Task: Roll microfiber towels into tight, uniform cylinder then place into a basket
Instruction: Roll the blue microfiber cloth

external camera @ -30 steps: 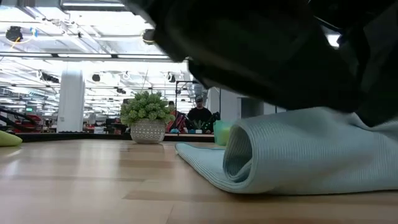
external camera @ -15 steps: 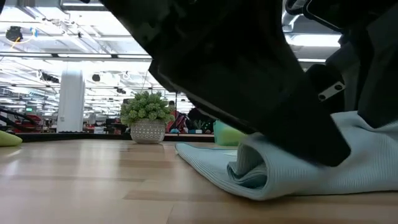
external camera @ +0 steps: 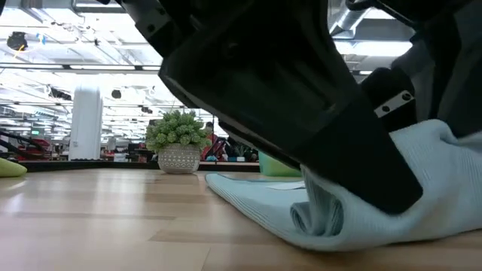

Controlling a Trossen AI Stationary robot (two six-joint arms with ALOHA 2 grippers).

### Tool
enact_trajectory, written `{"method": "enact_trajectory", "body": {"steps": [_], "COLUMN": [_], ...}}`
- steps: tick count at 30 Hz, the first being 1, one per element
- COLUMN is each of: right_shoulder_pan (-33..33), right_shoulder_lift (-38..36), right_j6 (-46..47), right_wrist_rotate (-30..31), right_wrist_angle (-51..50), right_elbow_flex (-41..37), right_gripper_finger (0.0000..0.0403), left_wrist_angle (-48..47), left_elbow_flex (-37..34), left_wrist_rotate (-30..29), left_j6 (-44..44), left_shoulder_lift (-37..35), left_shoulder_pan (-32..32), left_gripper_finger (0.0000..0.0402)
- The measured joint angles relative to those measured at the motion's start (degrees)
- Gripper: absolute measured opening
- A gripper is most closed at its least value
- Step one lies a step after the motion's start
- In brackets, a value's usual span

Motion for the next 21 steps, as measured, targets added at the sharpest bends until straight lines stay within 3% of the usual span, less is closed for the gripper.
{"method": "enact_trajectory", "body": {"steps": [4, 9, 12, 15, 18, 21], "right_shoulder_pan": [-1.1, -0.4, 2.9, 6.5, 8.8, 9.4], "right_shoulder_lift": [-1.9, -8.4, -11.5, -12.2, -10.6, -7.4], "right_j6": [0.0, -0.1, -0.2, -1.8, -5.0, -7.2], "right_wrist_rotate": [-4.2, -3.6, -0.4, 6.9, 12.7, 14.5], "right_wrist_angle": [-2.8, -9.9, -14.2, -18.4, -19.0, -18.5], "right_elbow_flex": [0.0, 0.0, 0.0, 0.0, 0.0, 0.0], "right_gripper_finger": [0.0123, 0.0179, 0.0192, 0.0195, 0.0195, 0.0192], "left_wrist_angle": [-1.0, -1.8, -2.3, -2.4, -2.4, -2.4], "left_elbow_flex": [0.0, 0.0, 0.0, 0.0, 0.0, 0.0], "left_wrist_rotate": [0.7, 0.6, 0.6, 0.5, 0.5, 0.4], "left_j6": [-1.2, -1.4, -1.4, -1.4, -1.4, -1.4], "left_shoulder_lift": [0.0, 0.0, 0.0, 0.0, 0.0, 0.0], "left_shoulder_pan": [-0.1, -0.3, -0.3, -0.3, -0.3, -0.3], "left_gripper_finger": [0.0010, 0.0014, 0.0010, 0.0009, 0.0012, 0.0014]}}
